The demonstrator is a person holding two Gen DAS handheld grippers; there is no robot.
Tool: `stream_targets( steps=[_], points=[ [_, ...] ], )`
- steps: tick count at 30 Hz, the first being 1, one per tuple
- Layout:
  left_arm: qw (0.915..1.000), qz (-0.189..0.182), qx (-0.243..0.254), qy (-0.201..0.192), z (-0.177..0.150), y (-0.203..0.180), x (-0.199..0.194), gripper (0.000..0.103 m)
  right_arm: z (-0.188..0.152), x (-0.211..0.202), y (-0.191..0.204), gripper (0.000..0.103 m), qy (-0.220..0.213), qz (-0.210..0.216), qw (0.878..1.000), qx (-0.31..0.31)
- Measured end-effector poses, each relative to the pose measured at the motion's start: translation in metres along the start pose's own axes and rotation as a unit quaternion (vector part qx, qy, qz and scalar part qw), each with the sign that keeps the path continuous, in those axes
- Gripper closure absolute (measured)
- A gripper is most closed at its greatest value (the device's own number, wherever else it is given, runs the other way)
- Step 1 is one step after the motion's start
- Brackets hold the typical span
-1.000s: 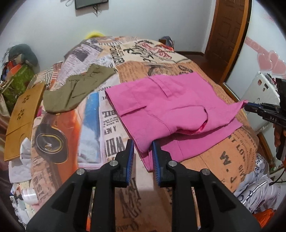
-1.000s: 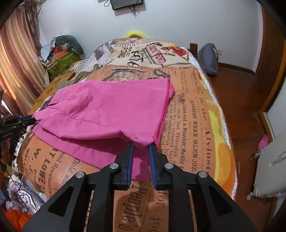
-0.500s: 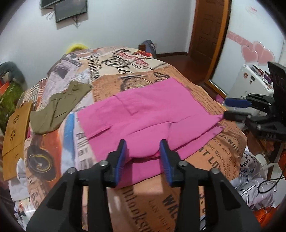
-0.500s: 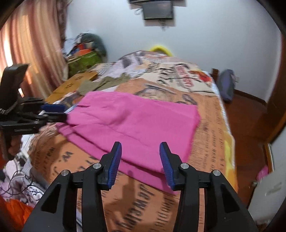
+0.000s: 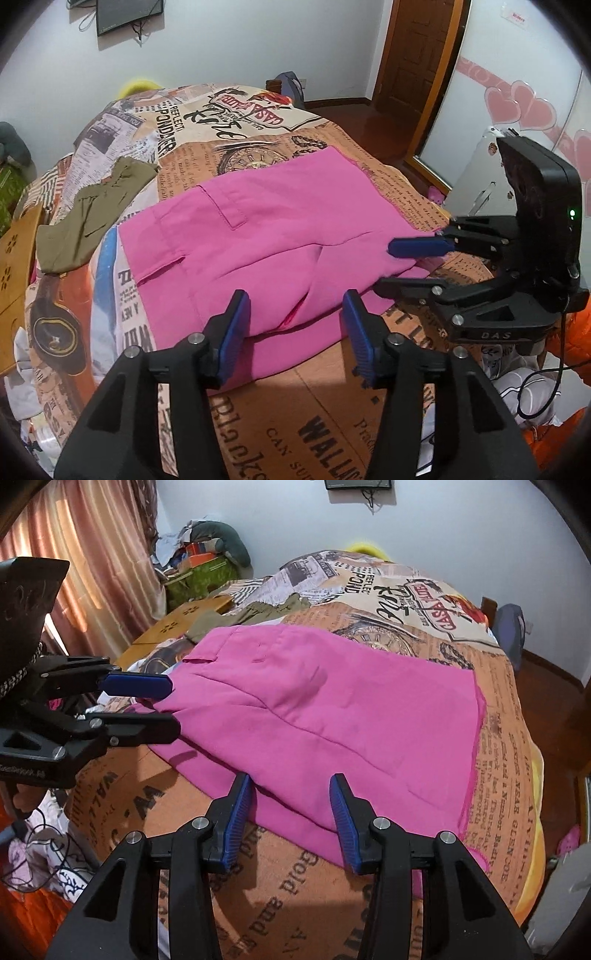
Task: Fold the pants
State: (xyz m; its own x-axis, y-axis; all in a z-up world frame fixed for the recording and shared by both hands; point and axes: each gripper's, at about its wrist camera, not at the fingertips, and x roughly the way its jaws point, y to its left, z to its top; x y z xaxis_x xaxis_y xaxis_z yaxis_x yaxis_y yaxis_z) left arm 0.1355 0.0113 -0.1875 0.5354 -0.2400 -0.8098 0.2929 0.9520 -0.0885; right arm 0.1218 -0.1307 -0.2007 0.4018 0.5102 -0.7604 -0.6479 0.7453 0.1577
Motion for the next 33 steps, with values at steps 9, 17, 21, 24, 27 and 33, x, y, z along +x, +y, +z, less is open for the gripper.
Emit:
stream_targets(
  steps=[9,17,21,24,27,33],
  points=[
    [0.9997,0.002,0.020,0.011,0.003,-0.012,0.015,0.049,0.008,-0.005,-0.006,0.082,-0.027,0.001,1.000,0.015],
    [0.9992,0.020,0.026,0.021,0.014,-0.014,0.033,0.049,0.015,-0.005,-0.005,0.085,-0.036,0.001,0.999,0.010],
    [0.9984,0.038,0.034,0.026,0.019,-0.014,0.040,0.064,0.013,-0.001,-0.009,0.085,-0.018,0.018,1.000,0.010],
    [0.9993,0.019,0.023,0.024,0.025,-0.010,0.038,0.074,0.010,0.003,-0.008,0.085,-0.009,0.017,1.000,0.002],
    [0.9994,0.018,0.022,0.021,0.029,-0.009,0.036,0.077,0.009,0.005,-0.008,0.085,-0.011,0.014,1.000,-0.001],
    [0.9997,0.016,0.013,0.012,0.034,-0.010,0.029,0.080,0.013,0.009,-0.007,0.084,-0.015,0.004,1.000,-0.005]
  ],
)
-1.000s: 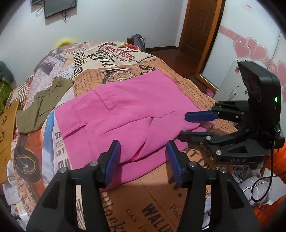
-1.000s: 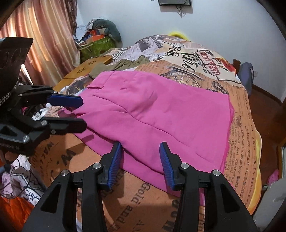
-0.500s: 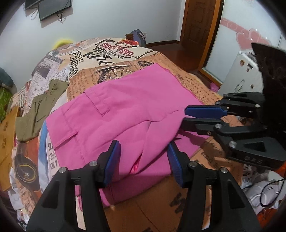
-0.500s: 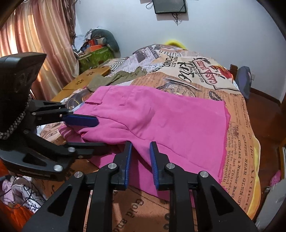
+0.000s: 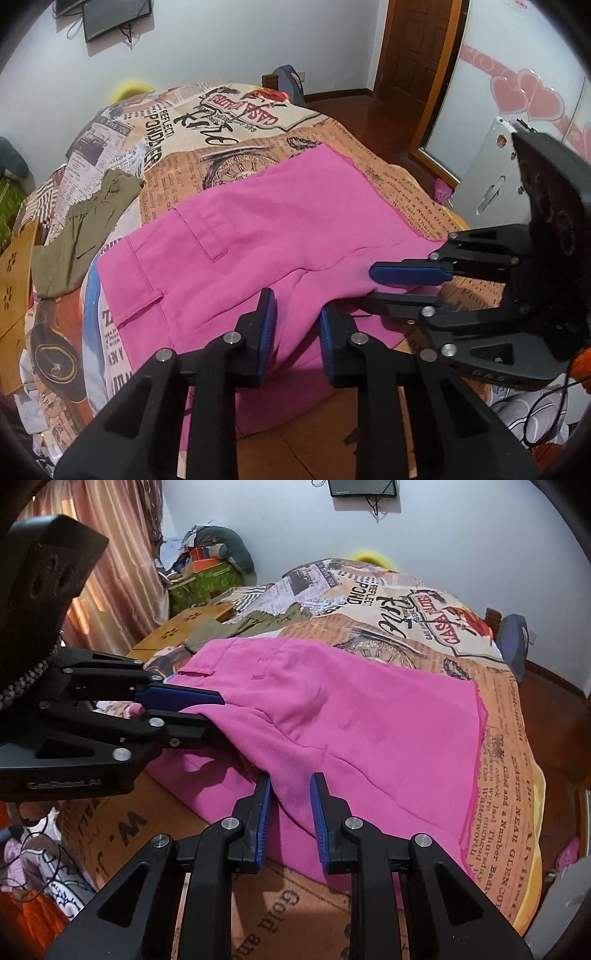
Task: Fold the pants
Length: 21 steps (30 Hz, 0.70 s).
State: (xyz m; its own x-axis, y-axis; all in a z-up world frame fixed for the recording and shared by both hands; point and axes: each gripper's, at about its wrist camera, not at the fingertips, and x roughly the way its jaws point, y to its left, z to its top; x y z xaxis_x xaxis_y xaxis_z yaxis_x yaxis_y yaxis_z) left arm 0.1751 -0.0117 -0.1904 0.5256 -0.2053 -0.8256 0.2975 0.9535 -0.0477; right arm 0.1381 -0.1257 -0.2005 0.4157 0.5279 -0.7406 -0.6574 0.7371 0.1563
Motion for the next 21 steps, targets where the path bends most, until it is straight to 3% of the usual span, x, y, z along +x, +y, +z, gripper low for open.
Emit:
stream_targets(
  steps=[5,9,15,21],
  points=[
    [1.0000,0.001,0.007,0.000,-0.002,-0.003,-0.002,0.080,0.003,-0.001,-0.003,0.084,-0.017,-0.026,1.000,0.000],
    [0.9998,0.002,0.013,0.012,-0.008,-0.006,0.005,0.080,0.006,-0.005,-0.007,0.094,-0.032,-0.024,0.999,0.005],
    [0.9989,0.029,0.031,0.021,-0.013,-0.014,0.016,0.080,0.008,-0.009,-0.008,0.097,-0.039,-0.016,0.999,0.010],
    [0.9991,0.036,0.022,-0.005,-0.007,-0.011,0.006,0.094,0.007,-0.015,-0.006,0.097,-0.043,-0.010,0.999,0.007]
  ],
)
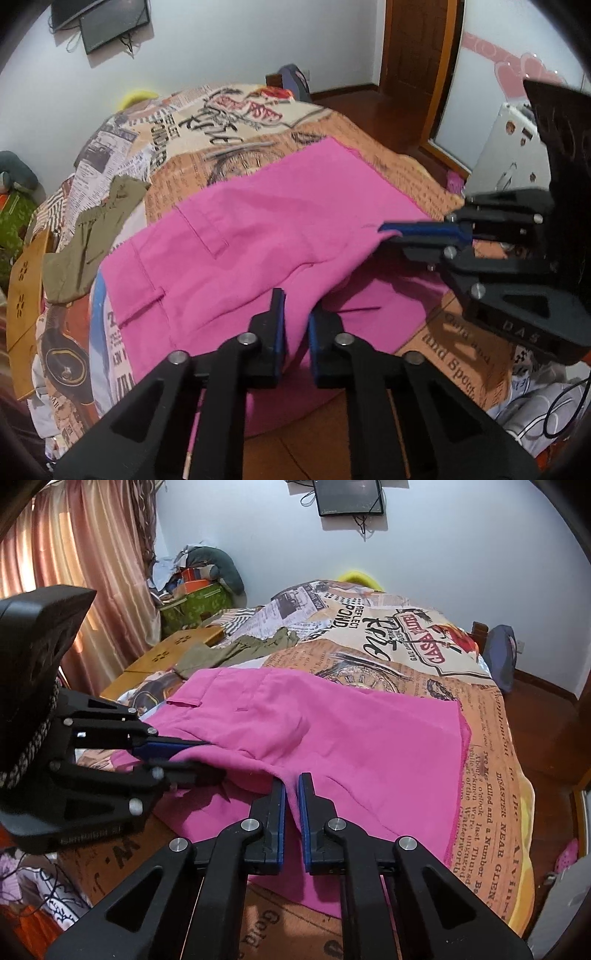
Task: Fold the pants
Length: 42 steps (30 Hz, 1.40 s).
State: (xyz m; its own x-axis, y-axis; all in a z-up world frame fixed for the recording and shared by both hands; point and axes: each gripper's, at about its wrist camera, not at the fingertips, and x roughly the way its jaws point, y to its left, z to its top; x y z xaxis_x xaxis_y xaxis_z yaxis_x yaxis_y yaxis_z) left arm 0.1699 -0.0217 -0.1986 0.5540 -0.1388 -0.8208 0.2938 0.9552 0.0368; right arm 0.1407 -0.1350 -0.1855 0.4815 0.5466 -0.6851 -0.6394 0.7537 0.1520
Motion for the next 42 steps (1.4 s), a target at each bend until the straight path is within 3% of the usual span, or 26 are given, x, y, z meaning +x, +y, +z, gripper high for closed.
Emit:
stream_targets(
  steps=[5,11,23,32,35,39,42],
  points=[
    [0.9998,-0.009,-0.006,-0.017,0.001,0.002,-0.015,0.096,0.001,-0.010,0.005,0.097,-0.007,0.001,1.000,-0.012],
    [0.9998,-0.018,-0.005,-0.011,-0.009,-0.004,-0.021,0.096,-0.004,-0.016,0.010,0.097,-0.004,-0.002,1.000,-0.020],
    [0.9996,-0.013,0.018,0.016,-0.025,-0.023,-0.010,0.092,-0.025,-0.007,0.006,0.097,0.053,0.000,0.998,-0.019],
    [0.9993,-0.030,0.009,0.019,-0.032,-0.017,-0.017,0.090,-0.041,-0.014,-0.015,0.097,0.066,-0.026,0.998,0.003],
    [0.9992,-0.034,0.005,0.022,-0.032,-0.017,-0.018,0.089,-0.047,-0.014,-0.024,0.093,0.080,-0.037,0.996,0.012],
    [0.9990,-0.037,-0.004,0.024,-0.033,-0.016,-0.021,0.088,-0.054,-0.020,-0.037,0.079,0.088,-0.046,0.994,0.038],
    [0.9983,-0.052,-0.011,0.025,-0.034,-0.015,-0.028,0.078,-0.058,-0.028,-0.046,0.078,0.093,-0.051,0.993,0.056]
  ],
)
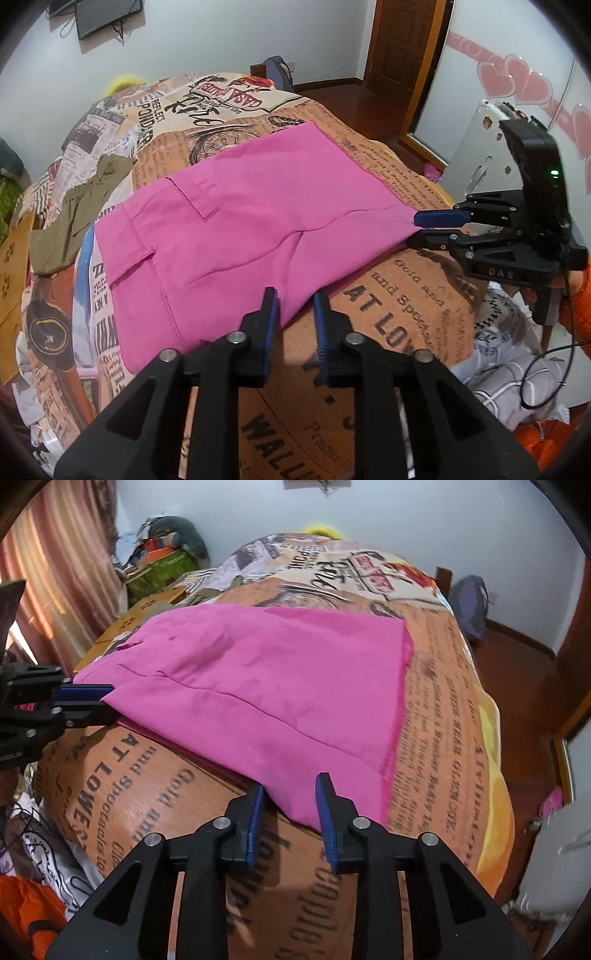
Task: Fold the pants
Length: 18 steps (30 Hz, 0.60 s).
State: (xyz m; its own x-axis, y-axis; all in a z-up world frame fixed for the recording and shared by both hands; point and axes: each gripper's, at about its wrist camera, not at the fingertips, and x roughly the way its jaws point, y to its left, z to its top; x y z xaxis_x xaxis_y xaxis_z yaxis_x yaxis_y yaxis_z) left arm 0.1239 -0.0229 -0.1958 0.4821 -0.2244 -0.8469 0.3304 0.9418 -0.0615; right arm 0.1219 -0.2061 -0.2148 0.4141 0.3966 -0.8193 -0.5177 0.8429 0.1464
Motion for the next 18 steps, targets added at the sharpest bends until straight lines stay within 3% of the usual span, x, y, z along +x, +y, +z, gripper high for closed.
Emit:
stream_targets(
  steps=[3,4,8,13,18],
  points=[
    [0.9999,0.003,-0.001,-0.010,-0.002,0.000,-0.013,0.053,-0.004,-0.010,-0.008,0.078,0.000,-0.007,1.000,0.013],
    [0.9998,0.012,-0.001,-0.018,-0.003,0.001,-0.019,0.050,-0.004,-0.014,-0.011,0.078,-0.002,-0.010,1.000,0.016],
    [0.9989,0.024,-0.022,-0.035,-0.003,0.017,-0.038,0.049,0.000,-0.033,-0.015,0.077,-0.016,-0.012,1.000,0.020],
    [0.9957,0.034,-0.071,-0.049,0.002,0.046,-0.047,0.049,0.018,-0.050,-0.001,0.067,-0.062,0.003,0.998,0.005],
    [0.9931,0.024,-0.110,-0.030,0.005,0.065,-0.028,0.049,0.033,-0.030,0.017,0.067,-0.072,0.042,0.996,0.007]
  ],
)
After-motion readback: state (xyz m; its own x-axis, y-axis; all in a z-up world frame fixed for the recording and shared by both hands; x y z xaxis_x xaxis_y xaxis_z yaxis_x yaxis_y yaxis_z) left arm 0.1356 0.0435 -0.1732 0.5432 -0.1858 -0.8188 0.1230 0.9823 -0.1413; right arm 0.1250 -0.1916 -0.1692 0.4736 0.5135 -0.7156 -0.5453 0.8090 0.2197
